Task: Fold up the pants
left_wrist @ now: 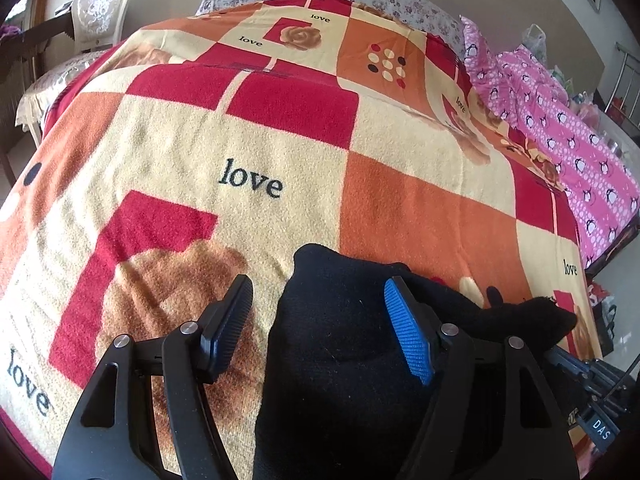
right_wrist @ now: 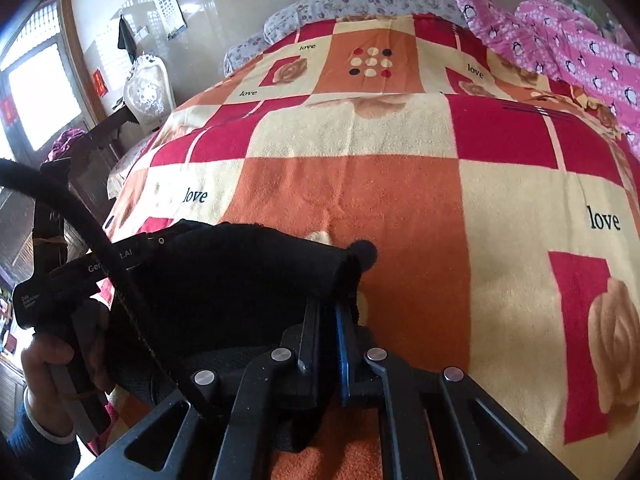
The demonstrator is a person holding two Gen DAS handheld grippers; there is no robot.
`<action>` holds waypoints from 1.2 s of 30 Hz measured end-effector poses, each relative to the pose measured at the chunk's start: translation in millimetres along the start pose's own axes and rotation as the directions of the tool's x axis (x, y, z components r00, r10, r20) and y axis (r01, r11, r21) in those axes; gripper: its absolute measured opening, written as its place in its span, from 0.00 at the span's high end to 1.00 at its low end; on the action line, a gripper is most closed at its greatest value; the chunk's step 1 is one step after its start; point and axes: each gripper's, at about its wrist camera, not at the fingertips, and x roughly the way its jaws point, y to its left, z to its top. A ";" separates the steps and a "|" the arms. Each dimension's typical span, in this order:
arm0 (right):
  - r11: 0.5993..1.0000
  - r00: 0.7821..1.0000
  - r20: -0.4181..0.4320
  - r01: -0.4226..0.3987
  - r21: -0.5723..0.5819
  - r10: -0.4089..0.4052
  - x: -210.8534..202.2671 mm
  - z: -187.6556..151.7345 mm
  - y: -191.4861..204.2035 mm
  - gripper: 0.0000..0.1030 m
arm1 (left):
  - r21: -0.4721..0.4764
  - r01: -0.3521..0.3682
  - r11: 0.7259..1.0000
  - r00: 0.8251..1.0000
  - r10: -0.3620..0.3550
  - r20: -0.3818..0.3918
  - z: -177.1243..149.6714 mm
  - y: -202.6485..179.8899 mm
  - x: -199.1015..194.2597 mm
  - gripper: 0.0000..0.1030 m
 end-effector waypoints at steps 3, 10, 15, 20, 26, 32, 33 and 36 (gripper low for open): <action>0.999 0.999 0.027 -0.020 0.029 0.020 -14.1 -3.7 -5.5 0.94 | 0.028 -0.023 0.999 0.999 0.022 0.027 -3.7 -4.7 -13.9 0.33; 1.000 0.990 0.143 0.023 -0.014 -0.020 -46.9 -8.4 12.8 0.59 | 0.088 -0.079 0.993 0.992 0.070 0.100 -17.1 -16.9 -46.1 0.33; 1.000 0.986 0.170 0.000 0.025 -0.004 -53.1 -9.4 19.4 0.59 | 0.106 -0.090 0.990 0.990 0.076 0.122 -29.0 -21.9 -66.2 0.33; 1.000 0.983 0.183 0.004 0.019 -0.007 -57.3 -13.2 26.8 0.58 | 0.115 -0.113 0.987 0.984 0.096 0.148 -38.4 -25.6 -80.5 0.33; 1.000 0.983 0.181 0.003 0.026 -0.008 -60.5 -18.2 29.0 0.57 | 0.131 -0.131 0.983 0.979 0.108 0.172 -45.9 -31.1 -92.7 0.33; 1.000 0.983 0.182 -0.002 0.011 0.000 -63.2 -23.7 34.0 0.57 | 0.113 -0.128 0.985 0.981 0.109 0.162 -50.2 -32.7 -97.0 0.33; 1.000 0.983 0.184 -0.003 0.003 0.002 -63.8 -24.6 35.1 0.56 | 0.118 -0.136 0.984 0.980 0.116 0.163 -51.2 -33.5 -96.6 0.33; 1.000 0.986 0.168 -0.007 -0.010 0.008 -62.1 -26.8 36.1 0.54 | 0.123 -0.147 0.981 0.980 0.127 0.153 -54.4 -32.7 -94.3 0.33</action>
